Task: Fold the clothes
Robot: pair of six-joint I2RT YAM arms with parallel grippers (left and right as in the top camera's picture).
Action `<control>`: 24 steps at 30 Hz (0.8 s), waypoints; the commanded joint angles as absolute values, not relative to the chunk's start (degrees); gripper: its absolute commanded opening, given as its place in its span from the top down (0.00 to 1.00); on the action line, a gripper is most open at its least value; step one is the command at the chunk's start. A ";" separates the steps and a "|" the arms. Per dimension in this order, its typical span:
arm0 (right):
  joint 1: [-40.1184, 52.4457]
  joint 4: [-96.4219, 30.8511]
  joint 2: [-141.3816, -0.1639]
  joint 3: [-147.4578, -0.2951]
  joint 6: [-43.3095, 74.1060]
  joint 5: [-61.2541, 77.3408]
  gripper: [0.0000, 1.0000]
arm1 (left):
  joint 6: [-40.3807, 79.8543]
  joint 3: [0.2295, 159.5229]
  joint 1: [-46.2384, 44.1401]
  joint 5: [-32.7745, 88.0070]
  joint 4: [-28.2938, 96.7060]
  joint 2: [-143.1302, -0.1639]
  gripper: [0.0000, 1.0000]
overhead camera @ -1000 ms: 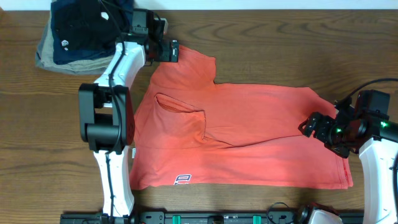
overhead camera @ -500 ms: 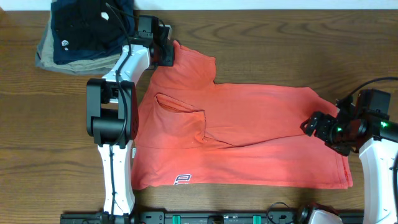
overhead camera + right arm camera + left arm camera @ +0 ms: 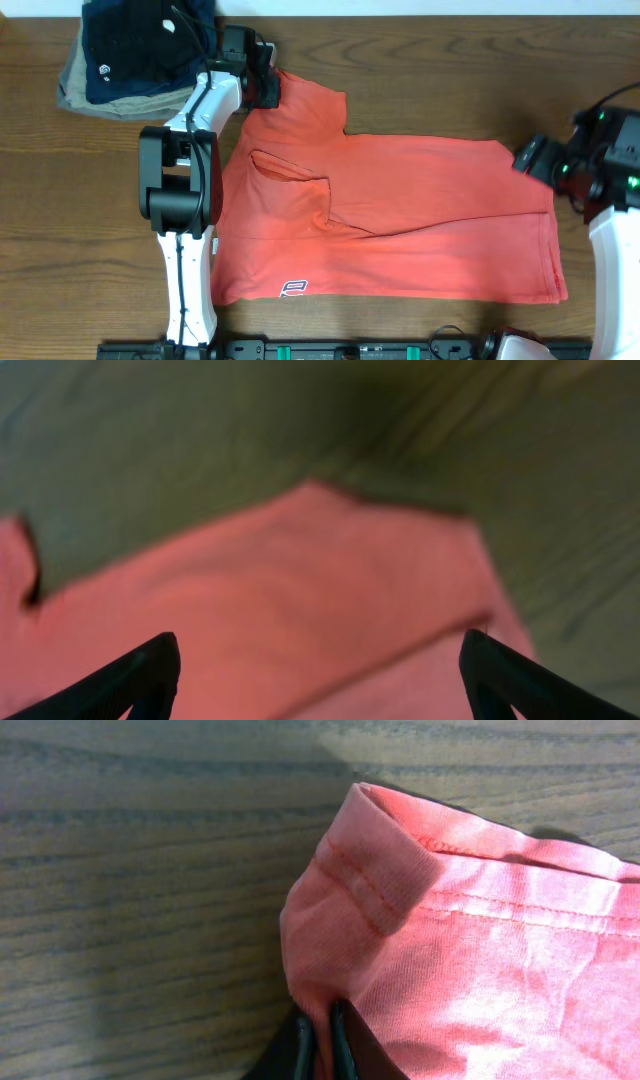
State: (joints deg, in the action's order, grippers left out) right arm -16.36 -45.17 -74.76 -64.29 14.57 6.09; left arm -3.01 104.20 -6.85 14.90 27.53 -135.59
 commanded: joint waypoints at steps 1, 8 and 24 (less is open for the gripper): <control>-16.23 -42.00 -81.06 -65.93 16.88 0.86 0.13 | -2.94 104.49 -6.94 14.94 29.54 -136.84 0.90; -16.88 -42.78 -98.26 -74.00 14.57 0.80 0.12 | -2.96 104.49 -6.94 14.94 31.24 -136.84 0.89; -17.56 -44.97 -114.63 -78.83 8.43 0.43 0.17 | -2.94 104.49 -6.94 14.94 31.22 -136.84 0.89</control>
